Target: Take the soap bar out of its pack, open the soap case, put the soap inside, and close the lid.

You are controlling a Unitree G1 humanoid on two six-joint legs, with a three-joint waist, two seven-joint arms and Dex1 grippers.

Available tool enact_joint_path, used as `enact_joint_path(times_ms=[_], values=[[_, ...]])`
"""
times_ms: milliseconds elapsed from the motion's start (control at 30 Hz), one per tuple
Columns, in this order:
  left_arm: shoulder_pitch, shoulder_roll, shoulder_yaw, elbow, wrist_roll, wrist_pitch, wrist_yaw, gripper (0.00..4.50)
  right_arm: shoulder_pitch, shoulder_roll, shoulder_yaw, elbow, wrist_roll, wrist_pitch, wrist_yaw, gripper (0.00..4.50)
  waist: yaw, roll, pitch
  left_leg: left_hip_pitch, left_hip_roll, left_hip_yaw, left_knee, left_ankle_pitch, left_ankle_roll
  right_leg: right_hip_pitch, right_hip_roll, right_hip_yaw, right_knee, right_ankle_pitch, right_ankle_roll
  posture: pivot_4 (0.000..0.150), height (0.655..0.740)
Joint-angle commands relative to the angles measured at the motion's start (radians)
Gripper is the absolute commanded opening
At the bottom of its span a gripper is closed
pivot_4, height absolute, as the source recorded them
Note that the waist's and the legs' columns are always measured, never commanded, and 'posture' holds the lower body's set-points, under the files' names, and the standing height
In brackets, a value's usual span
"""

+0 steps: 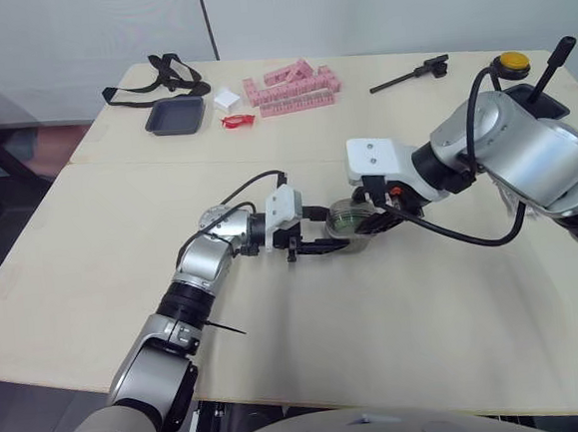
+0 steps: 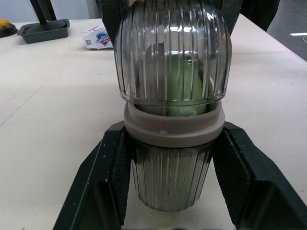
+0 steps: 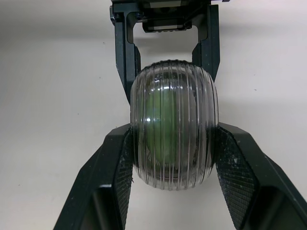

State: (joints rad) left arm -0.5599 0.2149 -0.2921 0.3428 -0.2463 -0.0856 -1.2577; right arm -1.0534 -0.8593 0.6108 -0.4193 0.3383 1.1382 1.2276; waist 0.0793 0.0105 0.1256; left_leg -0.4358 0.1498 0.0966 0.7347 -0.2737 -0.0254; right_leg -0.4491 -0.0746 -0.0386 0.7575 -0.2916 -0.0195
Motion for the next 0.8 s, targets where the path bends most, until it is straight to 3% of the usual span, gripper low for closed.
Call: enact_joint_path(times_ms=[33, 267, 333, 467, 800], values=[[-0.005, -0.001, 0.015, -0.019, -0.008, -0.005, 0.01, 1.96, 0.002, 0.015, 0.025, -0.009, 0.0, 0.006, -0.001, 1.97, 0.0, 0.0, 0.0, 0.0, 0.0, 0.0, 0.0, 0.0, 0.0, 0.0, 0.0, 0.0, 0.0, 0.0, 0.0, 0.15, 0.7109], [-0.005, -0.002, 0.017, -0.016, -0.006, -0.007, 0.009, 1.96, 0.002, 0.014, 0.02, -0.005, -0.002, 0.002, 0.0, 1.97, 0.0, 0.0, 0.0, 0.0, 0.0, 0.0, 0.0, 0.0, 0.0, 0.0, 0.0, 0.0, 0.0, 0.0, 0.0, 0.15, 0.7109], [-0.006, -0.002, 0.016, -0.016, -0.005, -0.008, 0.009, 1.96, 0.001, 0.012, 0.014, -0.005, 0.005, 0.008, 0.004, 3.0, 0.0, 0.0, 0.0, 0.0, 0.0, 0.0, 0.0, 0.0, 0.0, 0.0, 0.0, 0.0, 0.0, 0.0, 0.0, 0.15, 0.7109], [-0.006, -0.002, 0.017, -0.015, -0.004, -0.009, 0.007, 1.96, 0.003, 0.004, 0.014, -0.011, 0.0, -0.007, 0.006, 4.25, 0.003, 0.0, 0.0, -0.001, 0.0, 0.0, 0.0, 0.0, 0.0, -0.001, 0.0, 0.0, 0.0, 0.0, 0.0, 0.15, 0.7109], [-0.007, 0.0, 0.016, -0.014, -0.003, -0.009, 0.003, 1.96, 0.03, -0.028, 0.002, -0.019, -0.007, -0.036, 0.004, 4.25, 0.002, 0.0, 0.0, -0.002, 0.0, 0.0, 0.0, 0.0, 0.0, -0.001, 0.0, 0.0, -0.001, 0.0, 0.0, 0.15, 0.7109]])
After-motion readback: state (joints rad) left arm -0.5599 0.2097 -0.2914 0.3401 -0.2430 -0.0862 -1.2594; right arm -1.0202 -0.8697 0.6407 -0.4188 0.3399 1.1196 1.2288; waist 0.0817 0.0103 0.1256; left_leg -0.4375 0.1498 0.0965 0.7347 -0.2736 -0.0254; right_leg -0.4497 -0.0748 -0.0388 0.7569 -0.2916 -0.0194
